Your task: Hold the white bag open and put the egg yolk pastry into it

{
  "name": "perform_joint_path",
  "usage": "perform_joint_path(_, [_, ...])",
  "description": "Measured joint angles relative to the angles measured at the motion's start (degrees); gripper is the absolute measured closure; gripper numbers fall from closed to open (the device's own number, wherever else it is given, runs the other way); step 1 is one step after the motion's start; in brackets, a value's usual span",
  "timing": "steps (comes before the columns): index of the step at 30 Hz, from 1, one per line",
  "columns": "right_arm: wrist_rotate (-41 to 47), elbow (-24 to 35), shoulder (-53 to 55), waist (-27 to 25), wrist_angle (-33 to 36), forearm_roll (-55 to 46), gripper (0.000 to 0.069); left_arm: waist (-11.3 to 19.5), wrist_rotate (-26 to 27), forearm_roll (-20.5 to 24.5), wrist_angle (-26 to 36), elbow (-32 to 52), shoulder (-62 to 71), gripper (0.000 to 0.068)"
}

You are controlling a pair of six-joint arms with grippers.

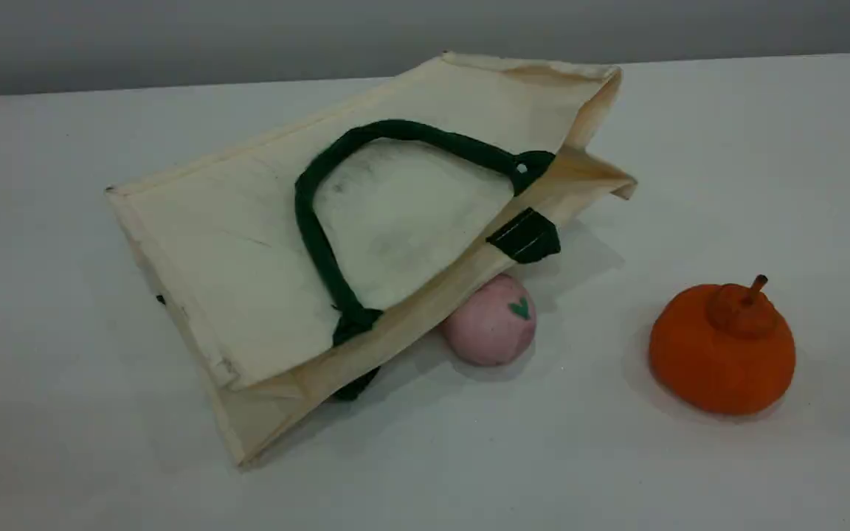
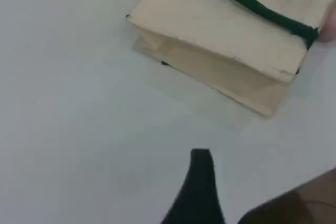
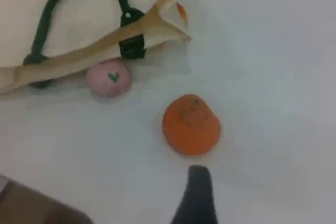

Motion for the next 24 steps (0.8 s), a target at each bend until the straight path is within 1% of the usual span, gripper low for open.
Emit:
perform_joint_path(4, [0.0, 0.0, 0.0, 0.0, 0.0, 0.1, 0.0132, 0.0, -1.1, 0.0, 1.0, 1.0, 0.0, 0.0096])
perform_joint_path(11, [0.0, 0.0, 0.0, 0.0, 0.1, 0.2, 0.0132, 0.0, -3.6, 0.0, -0.6, 1.0, 0.0, 0.0096])
perform_joint_path(16, [0.0, 0.0, 0.0, 0.0, 0.1, 0.2, 0.0132, 0.0, -6.8, 0.0, -1.2, 1.5, 0.0, 0.0096])
perform_joint_path(18, [0.0, 0.0, 0.0, 0.0, 0.1, 0.2, 0.0132, 0.0, -6.8, 0.0, -2.9, 2.6, 0.0, 0.0096])
perform_joint_path(24, [0.0, 0.0, 0.0, 0.0, 0.1, 0.2, 0.0132, 0.0, -7.3, 0.0, -3.2, 2.7, 0.0, 0.0096])
